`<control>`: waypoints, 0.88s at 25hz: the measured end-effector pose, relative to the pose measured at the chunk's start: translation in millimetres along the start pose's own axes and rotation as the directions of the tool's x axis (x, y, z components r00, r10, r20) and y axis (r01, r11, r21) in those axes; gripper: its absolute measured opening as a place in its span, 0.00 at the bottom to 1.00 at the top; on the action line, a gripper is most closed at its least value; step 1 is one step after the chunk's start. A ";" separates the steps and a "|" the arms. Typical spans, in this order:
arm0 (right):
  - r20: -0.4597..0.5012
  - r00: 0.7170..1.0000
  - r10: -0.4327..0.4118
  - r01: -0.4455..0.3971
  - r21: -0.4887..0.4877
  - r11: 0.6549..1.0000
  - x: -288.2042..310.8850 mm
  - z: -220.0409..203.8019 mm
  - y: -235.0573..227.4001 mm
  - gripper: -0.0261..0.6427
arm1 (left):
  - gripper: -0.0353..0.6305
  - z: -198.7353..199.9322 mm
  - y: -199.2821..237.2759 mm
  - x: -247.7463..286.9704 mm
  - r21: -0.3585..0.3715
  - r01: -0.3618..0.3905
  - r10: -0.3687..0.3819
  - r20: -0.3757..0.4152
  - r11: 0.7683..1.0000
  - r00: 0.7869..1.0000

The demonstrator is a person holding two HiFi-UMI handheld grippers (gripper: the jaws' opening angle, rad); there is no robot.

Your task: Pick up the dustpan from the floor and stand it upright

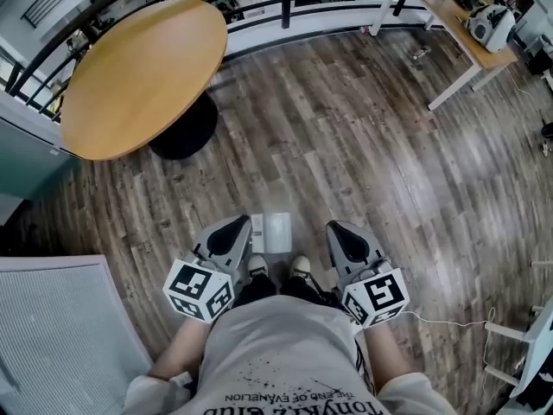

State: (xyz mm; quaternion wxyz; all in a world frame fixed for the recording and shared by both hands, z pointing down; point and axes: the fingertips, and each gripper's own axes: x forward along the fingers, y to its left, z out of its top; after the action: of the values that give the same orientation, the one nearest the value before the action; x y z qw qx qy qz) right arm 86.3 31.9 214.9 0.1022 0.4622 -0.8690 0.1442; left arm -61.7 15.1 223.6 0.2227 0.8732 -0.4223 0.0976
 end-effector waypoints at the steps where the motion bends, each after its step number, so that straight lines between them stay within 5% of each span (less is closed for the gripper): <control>1: -0.033 0.999 -0.015 0.016 0.007 1.000 2.6 -5.5 1.0 0.08 | 0.10 -1.3 -0.9 -1.6 0.006 -0.029 0.029 0.003 1.000 1.000; 6: -0.070 0.997 -0.028 0.030 0.035 0.999 5.0 -13.2 13.0 0.08 | 0.09 -3.2 0.8 -10.1 0.001 -0.120 0.120 0.008 0.993 0.993; 22: -0.085 0.996 0.003 -0.003 0.000 1.000 4.0 -15.4 24.9 0.08 | 0.09 -6.8 -21.1 -17.8 0.069 -0.087 0.089 -0.019 0.994 0.996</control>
State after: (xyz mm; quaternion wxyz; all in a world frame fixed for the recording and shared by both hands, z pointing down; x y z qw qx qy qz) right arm 64.0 47.3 226.8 0.1389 0.4543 -0.8645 0.1641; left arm -56.2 42.1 216.7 0.1930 0.8598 -0.4543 0.1310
